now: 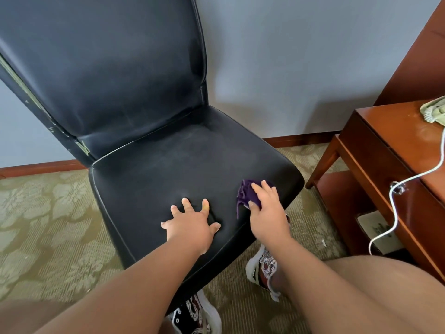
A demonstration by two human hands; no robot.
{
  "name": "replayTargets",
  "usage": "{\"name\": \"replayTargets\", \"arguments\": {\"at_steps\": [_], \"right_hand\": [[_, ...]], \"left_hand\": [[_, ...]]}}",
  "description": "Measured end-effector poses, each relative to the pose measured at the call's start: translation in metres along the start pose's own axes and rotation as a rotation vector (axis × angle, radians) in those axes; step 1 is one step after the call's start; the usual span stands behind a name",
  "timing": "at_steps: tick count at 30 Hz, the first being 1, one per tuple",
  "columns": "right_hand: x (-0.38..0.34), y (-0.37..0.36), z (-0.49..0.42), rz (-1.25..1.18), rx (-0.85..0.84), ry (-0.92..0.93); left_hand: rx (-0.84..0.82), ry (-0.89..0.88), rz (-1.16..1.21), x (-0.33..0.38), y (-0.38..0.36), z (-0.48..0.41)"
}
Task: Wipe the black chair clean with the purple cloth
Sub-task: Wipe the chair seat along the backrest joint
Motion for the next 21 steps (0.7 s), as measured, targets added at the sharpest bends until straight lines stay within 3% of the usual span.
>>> {"name": "replayTargets", "arguments": {"at_steps": [13,21], "right_hand": [[0.004,-0.020,0.070,-0.141,0.018,-0.062],[0.001,-0.016,0.052,-0.166,0.069,-0.086]], "left_hand": [[-0.026,0.060,0.051,0.041,0.013,-0.012],[0.118,-0.313,0.039,-0.025,0.008,0.006]]}}
Point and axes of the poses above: each hand's wrist, its own z-axis away from the middle knuckle, its own y-axis out of the back of the hand, x = y × z, the point moved 3 cm from there along -z, towards the middle knuckle, and after that the axes turned 14 degrees about x, right-handed, at the moved point
